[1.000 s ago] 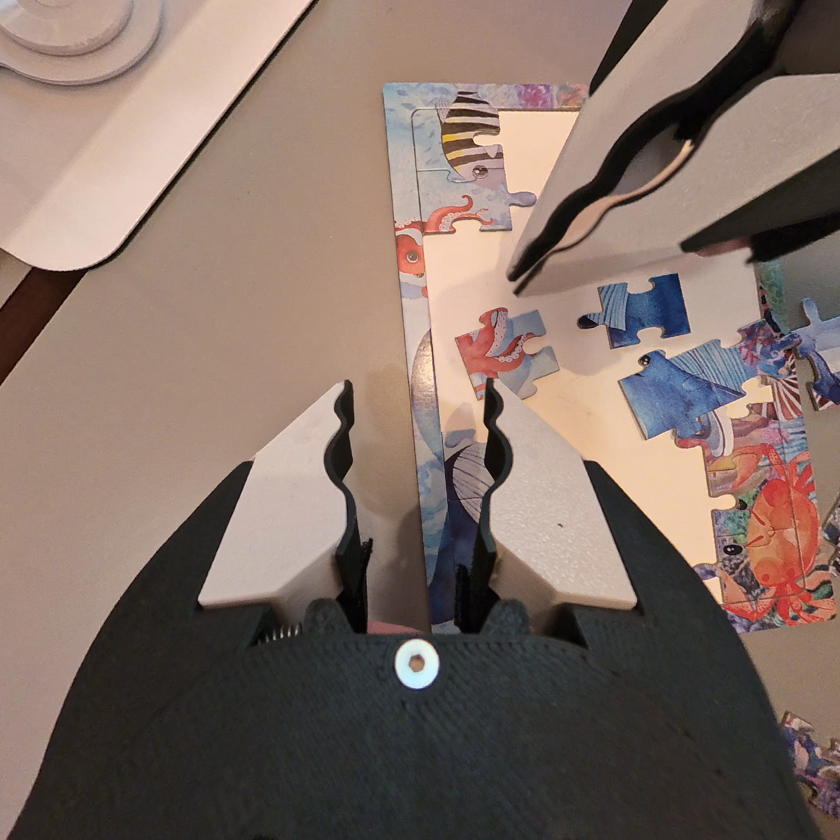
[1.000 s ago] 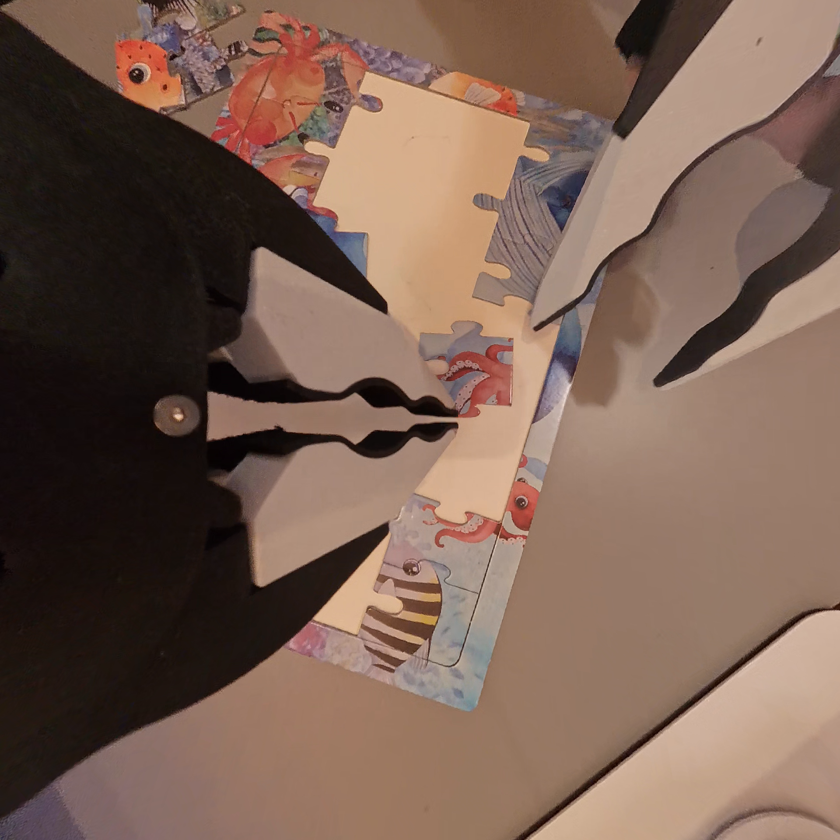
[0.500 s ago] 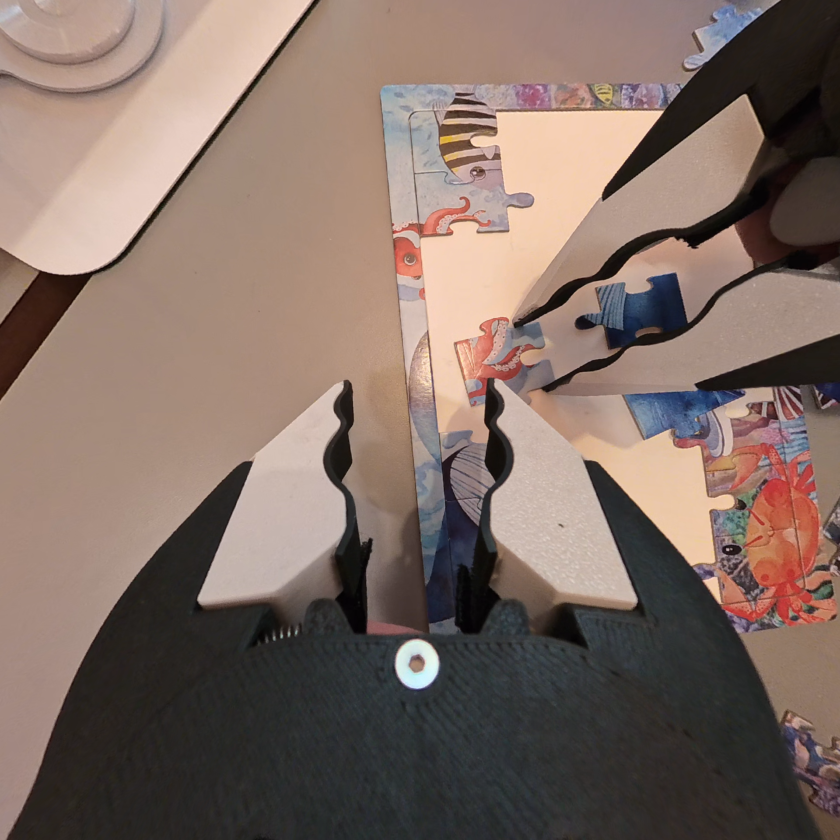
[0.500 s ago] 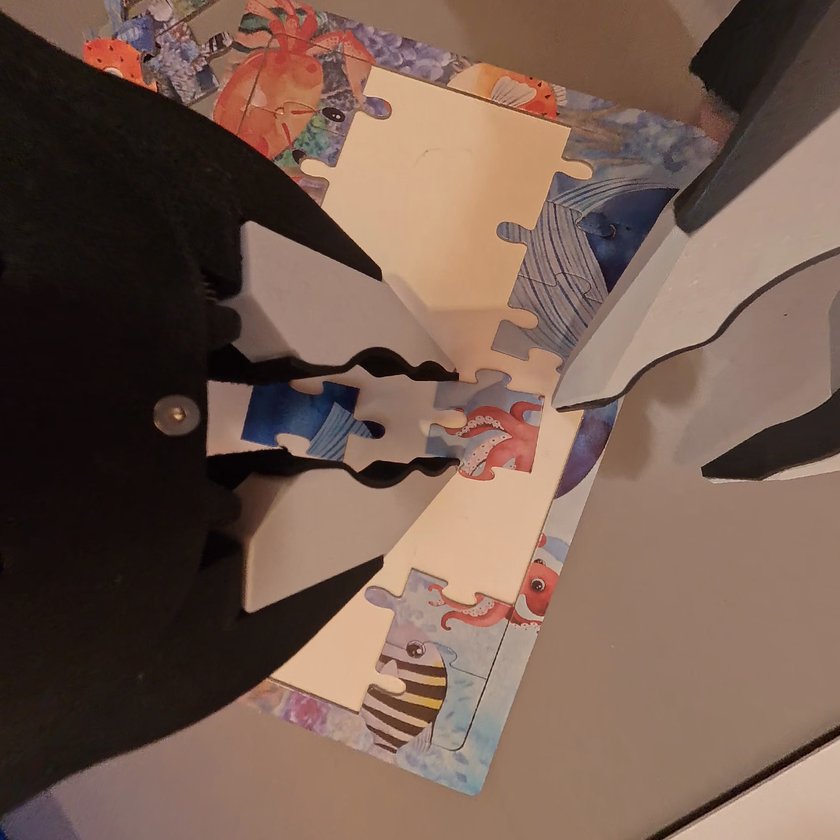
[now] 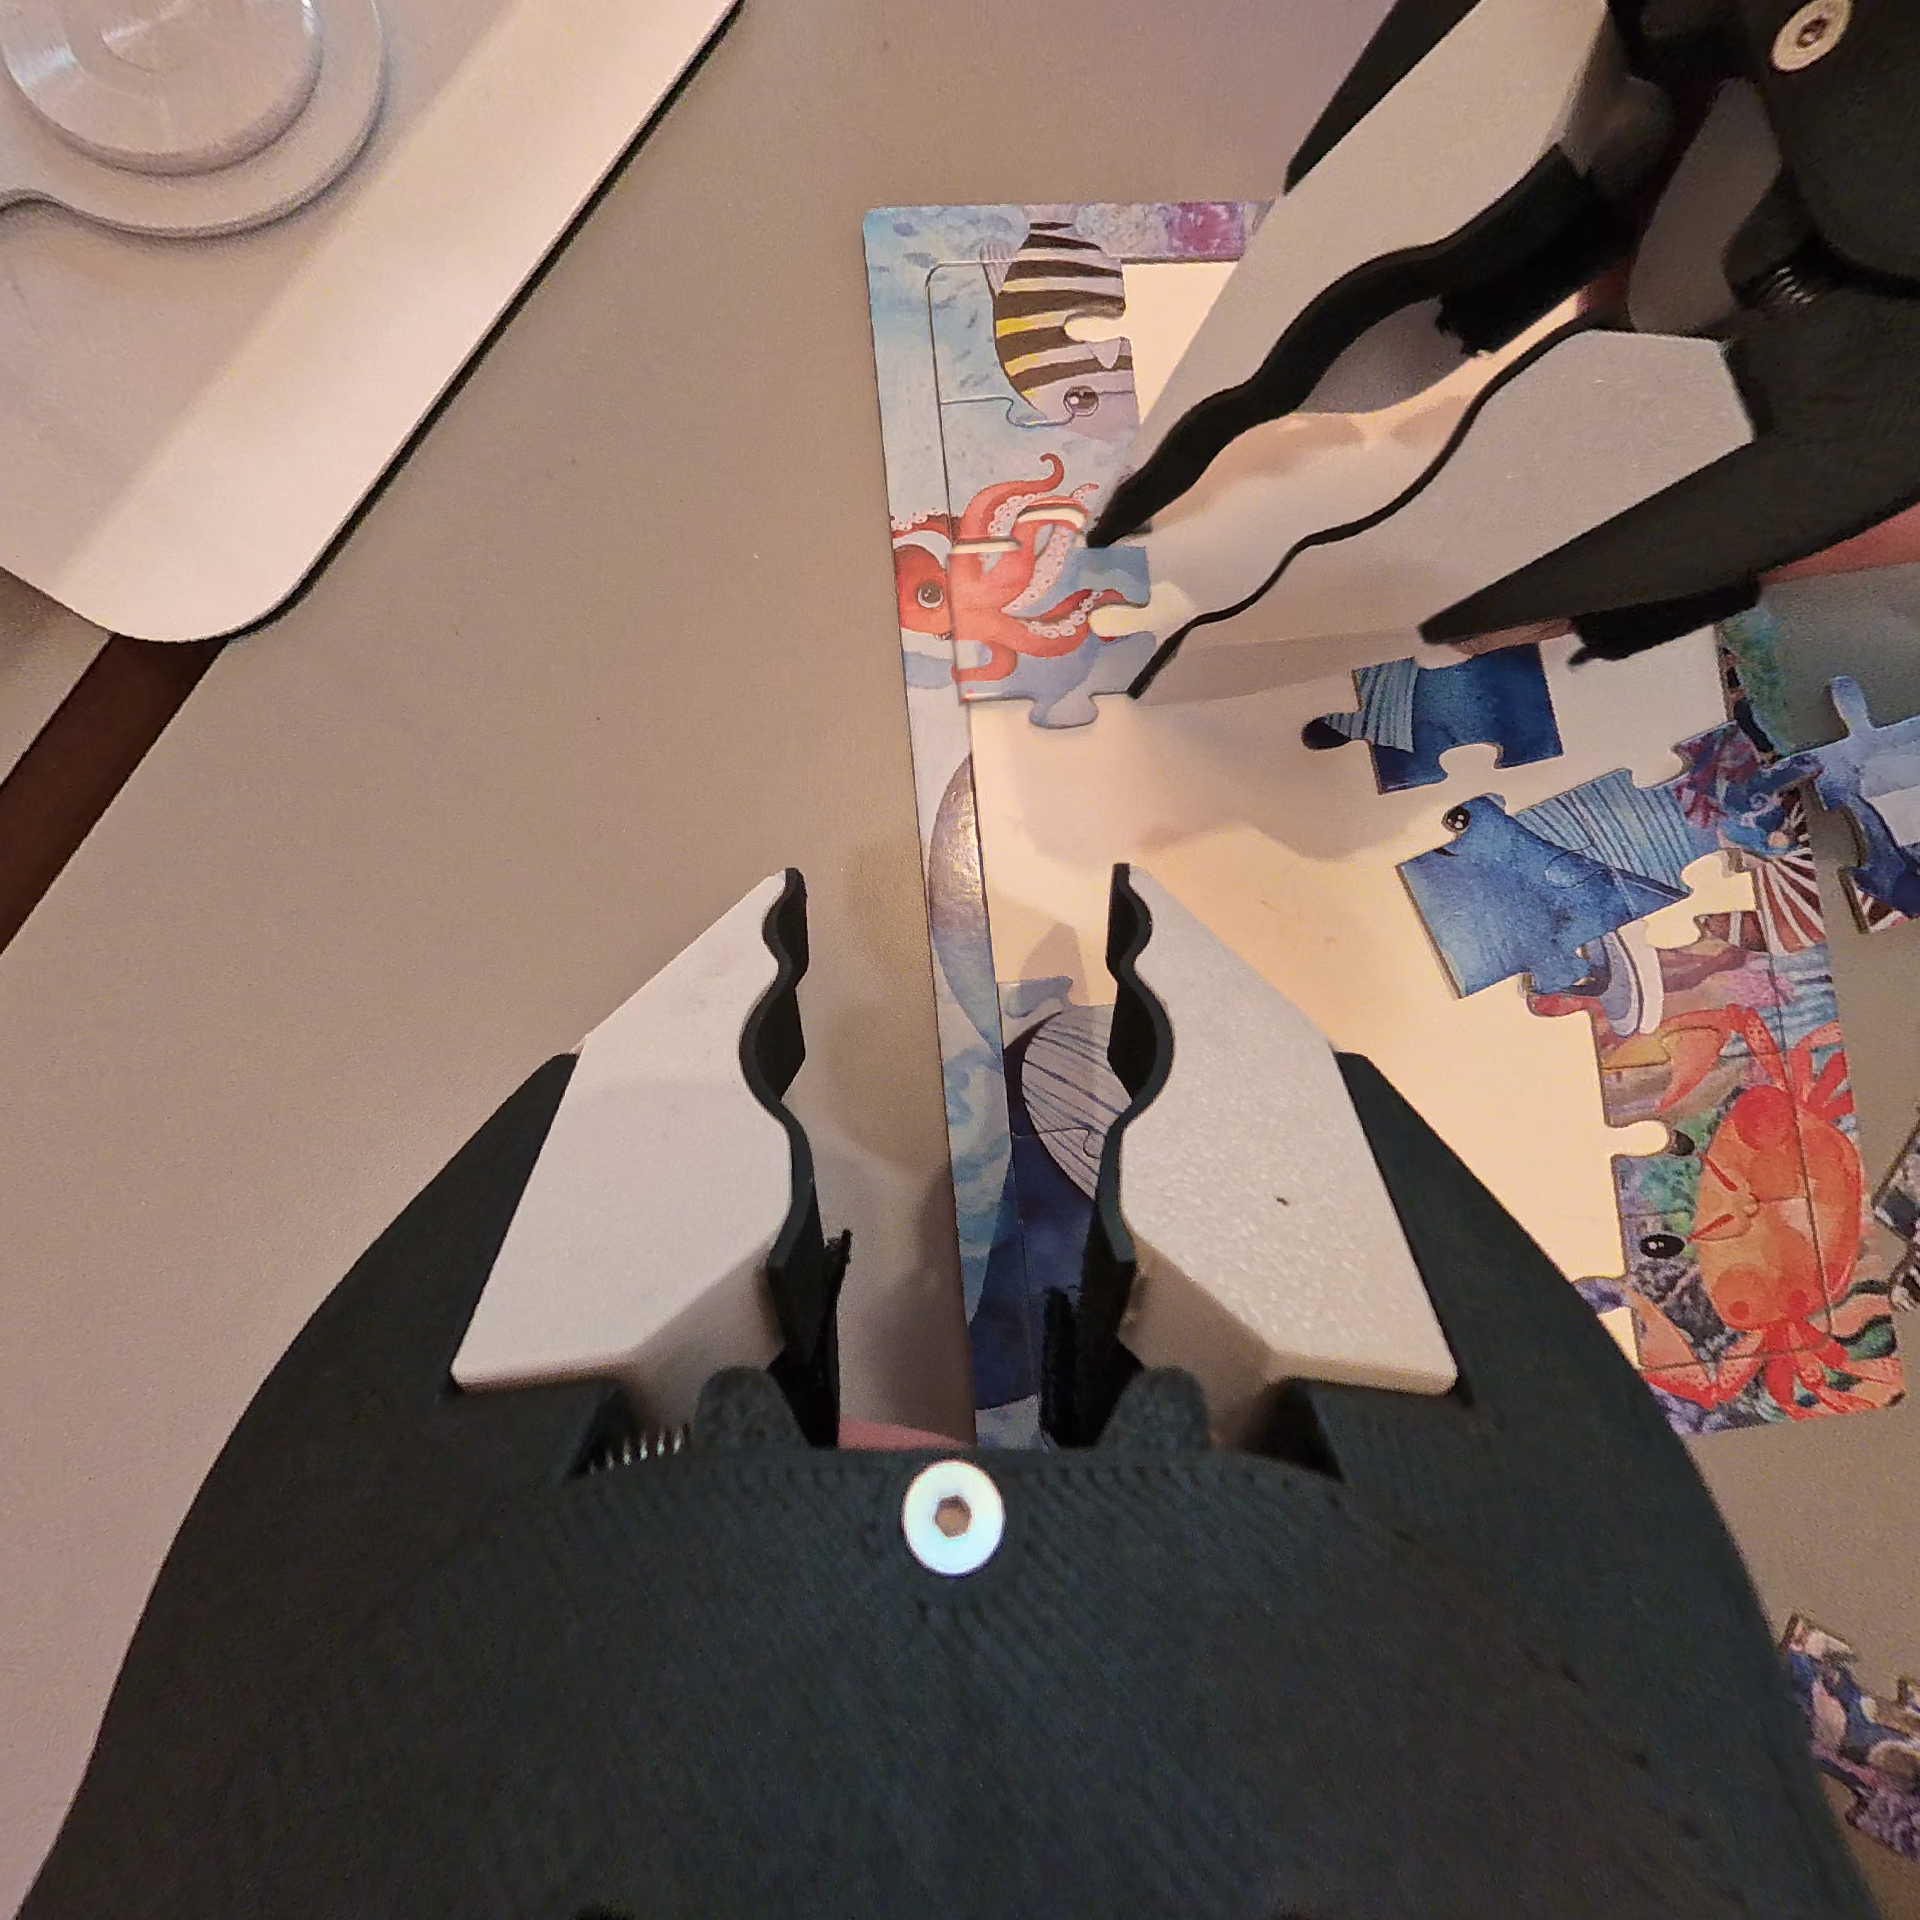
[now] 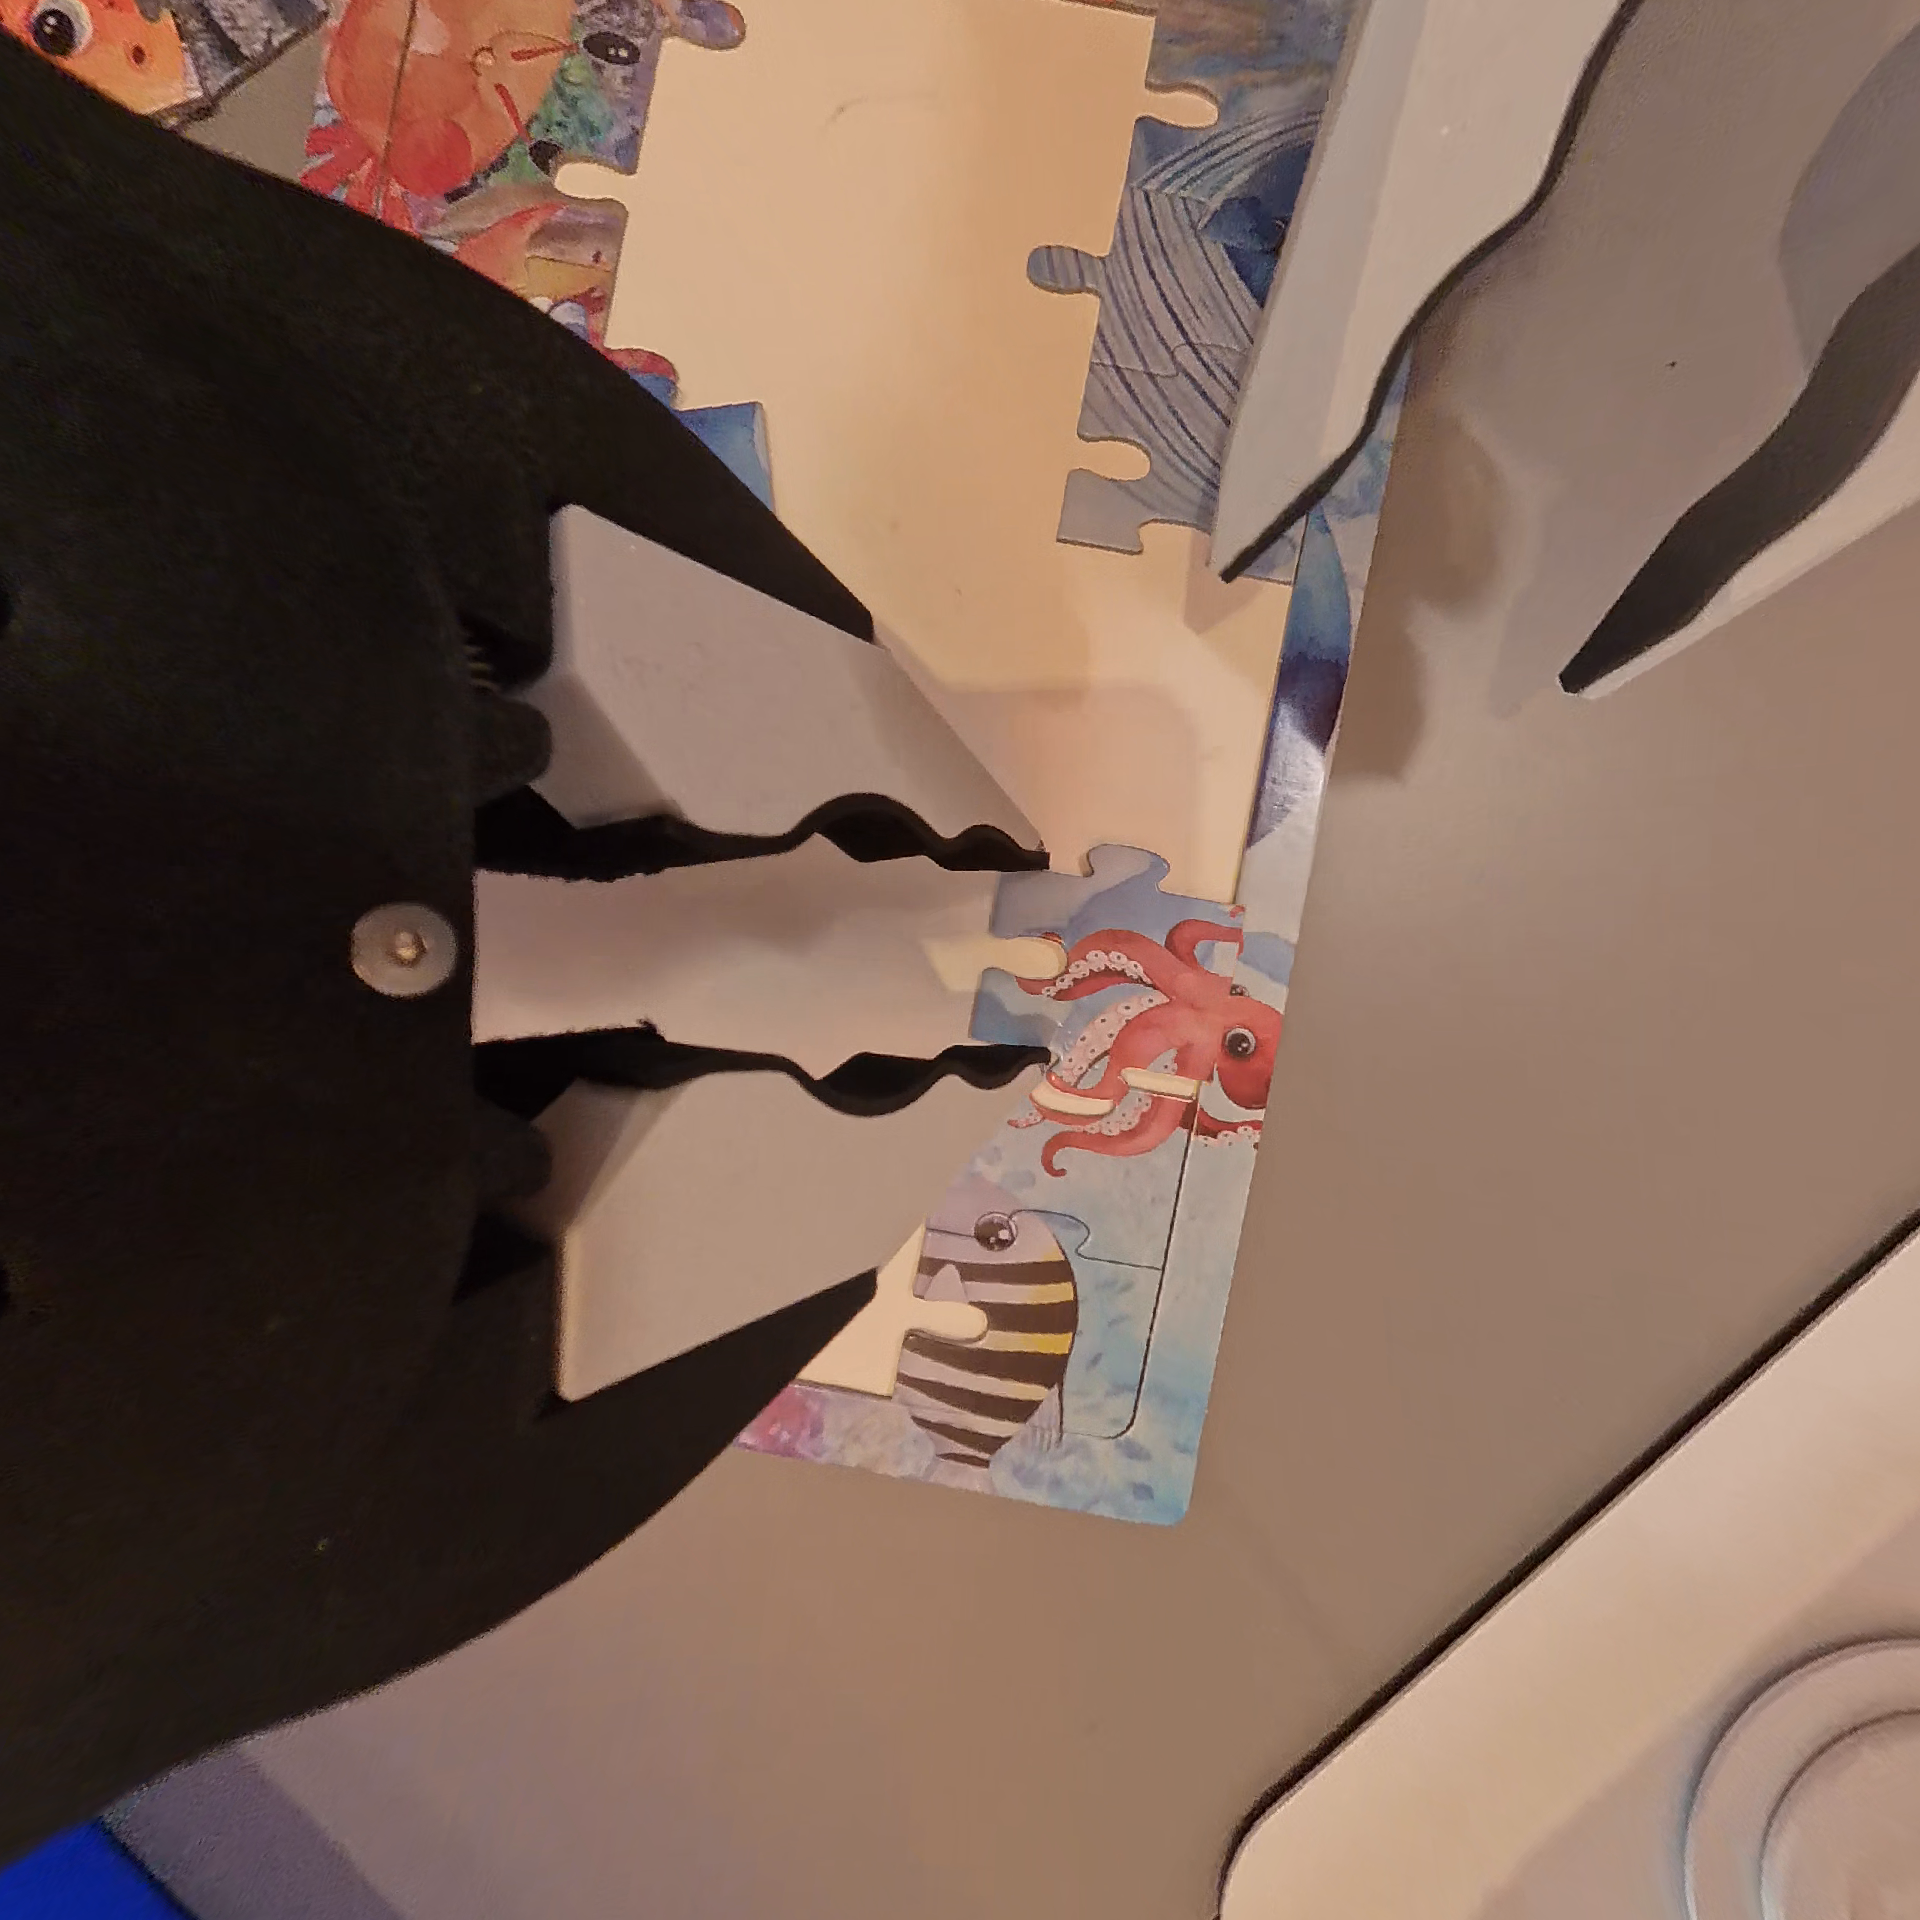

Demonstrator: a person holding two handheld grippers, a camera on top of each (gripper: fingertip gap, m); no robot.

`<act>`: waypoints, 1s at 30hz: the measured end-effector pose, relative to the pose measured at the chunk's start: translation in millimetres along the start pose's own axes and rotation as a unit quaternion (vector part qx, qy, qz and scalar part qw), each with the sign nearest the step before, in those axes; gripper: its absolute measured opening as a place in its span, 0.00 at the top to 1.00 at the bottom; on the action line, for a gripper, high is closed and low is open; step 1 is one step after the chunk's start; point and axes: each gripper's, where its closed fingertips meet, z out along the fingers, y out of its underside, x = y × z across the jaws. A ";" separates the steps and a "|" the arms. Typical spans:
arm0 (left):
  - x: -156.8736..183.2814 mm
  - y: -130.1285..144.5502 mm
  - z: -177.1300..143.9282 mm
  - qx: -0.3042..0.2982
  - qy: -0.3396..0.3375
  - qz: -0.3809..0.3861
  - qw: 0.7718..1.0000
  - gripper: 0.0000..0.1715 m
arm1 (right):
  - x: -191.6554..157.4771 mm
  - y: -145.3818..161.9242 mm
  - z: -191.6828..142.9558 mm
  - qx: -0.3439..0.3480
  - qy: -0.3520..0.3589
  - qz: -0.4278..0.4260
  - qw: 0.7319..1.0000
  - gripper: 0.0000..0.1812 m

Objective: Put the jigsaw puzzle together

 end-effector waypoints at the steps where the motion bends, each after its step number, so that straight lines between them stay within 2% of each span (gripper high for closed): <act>1: 0.0 0.4 0.0 -0.001 0.000 0.000 1.000 0.67 | 0.6 -0.4 1.7 -0.004 0.001 0.002 1.000 0.82; 13: 0.7 3.5 1.2 -0.007 -0.001 0.002 1.000 0.67 | 5.4 1.3 -1.8 -0.029 0.015 -0.001 0.999 0.82; 22: 3.0 5.0 3.9 -0.015 -0.001 0.007 1.000 0.67 | 6.9 2.0 -1.3 -0.049 -0.004 -0.006 0.999 0.82; 30: 8.2 2.3 3.6 -0.016 0.003 0.014 1.000 0.67 | 8.5 3.4 -2.8 -0.063 -0.019 -0.006 0.998 0.69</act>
